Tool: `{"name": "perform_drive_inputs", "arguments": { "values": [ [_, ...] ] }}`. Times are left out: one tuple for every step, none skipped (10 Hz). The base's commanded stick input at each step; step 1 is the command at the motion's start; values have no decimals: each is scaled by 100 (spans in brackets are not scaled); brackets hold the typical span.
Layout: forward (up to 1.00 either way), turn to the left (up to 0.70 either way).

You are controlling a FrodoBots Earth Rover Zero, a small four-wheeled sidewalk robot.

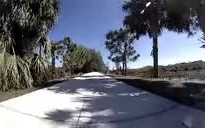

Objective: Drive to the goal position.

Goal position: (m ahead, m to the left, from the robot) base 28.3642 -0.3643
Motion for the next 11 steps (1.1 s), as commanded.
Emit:
{"name": "perform_drive_inputs", "arguments": {
  "values": [
    [100, 0],
    [100, 0],
    [100, 0],
    [100, 0],
    [100, 0],
    [100, 0],
    [100, 0],
    [100, 0],
    [100, 0],
    [100, 0],
    [100, 0]
  ]
}}
